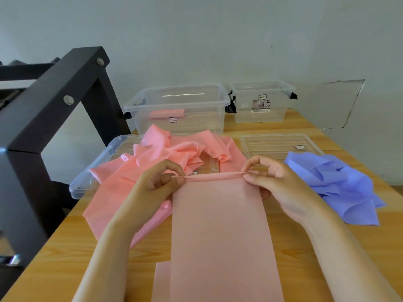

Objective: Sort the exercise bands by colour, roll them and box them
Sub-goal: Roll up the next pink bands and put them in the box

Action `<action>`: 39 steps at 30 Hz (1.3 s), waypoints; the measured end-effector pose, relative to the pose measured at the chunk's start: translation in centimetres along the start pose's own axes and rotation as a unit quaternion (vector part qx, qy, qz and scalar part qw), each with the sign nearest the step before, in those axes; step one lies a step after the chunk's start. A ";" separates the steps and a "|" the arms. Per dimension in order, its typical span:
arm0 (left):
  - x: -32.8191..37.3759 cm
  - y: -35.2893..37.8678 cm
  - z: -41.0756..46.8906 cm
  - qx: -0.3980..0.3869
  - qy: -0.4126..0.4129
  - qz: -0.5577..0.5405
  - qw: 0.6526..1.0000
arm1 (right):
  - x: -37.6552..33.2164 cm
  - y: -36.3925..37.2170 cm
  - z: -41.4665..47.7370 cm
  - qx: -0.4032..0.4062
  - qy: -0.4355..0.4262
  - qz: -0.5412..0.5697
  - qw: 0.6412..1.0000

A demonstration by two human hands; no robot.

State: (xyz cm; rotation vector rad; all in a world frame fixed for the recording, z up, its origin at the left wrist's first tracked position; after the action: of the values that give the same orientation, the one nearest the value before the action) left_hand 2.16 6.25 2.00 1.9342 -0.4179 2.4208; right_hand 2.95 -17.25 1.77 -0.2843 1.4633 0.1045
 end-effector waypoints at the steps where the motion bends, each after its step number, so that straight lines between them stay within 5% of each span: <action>1: 0.0 -0.1 -0.1 0.001 -0.001 -0.014 1.000 | -0.1 -0.1 -0.1 -0.001 0.000 0.022 1.000; 6: 0.1 -0.5 -0.2 0.006 0.003 -0.053 0.999 | -0.7 0.0 -0.5 -0.048 0.004 0.083 0.995; 16: -0.1 -0.5 0.0 0.011 -0.002 0.056 0.998 | -0.3 -0.2 -0.4 -0.003 0.006 -0.074 0.997; 29: 0.6 -0.2 -0.6 -0.041 -0.016 -0.157 0.987 | -2.0 0.5 -1.6 -0.064 -0.009 0.048 0.997; 33: 0.4 -0.3 -0.4 0.002 -0.014 -0.012 1.000 | -2.0 0.4 -1.5 -0.031 -0.024 -0.031 0.999; 39: 0.8 -0.3 -0.4 -0.004 -0.002 0.041 0.999 | -1.7 0.1 -1.4 0.017 -0.036 -0.113 0.993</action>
State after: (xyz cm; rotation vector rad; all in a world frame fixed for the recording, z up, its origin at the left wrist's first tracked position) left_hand 1.60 6.47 2.71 1.9573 -0.5164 2.4602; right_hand 1.43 -17.33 3.35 -0.4128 1.3511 -0.0916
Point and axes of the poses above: each hand's wrist, its own z-axis towards the middle knuckle, its own y-axis out of the palm, x = y × z, the point moved 6 cm from there along z, towards the middle knuckle, and after that the axes turned 2 degrees about -x, right-handed, at the moved point
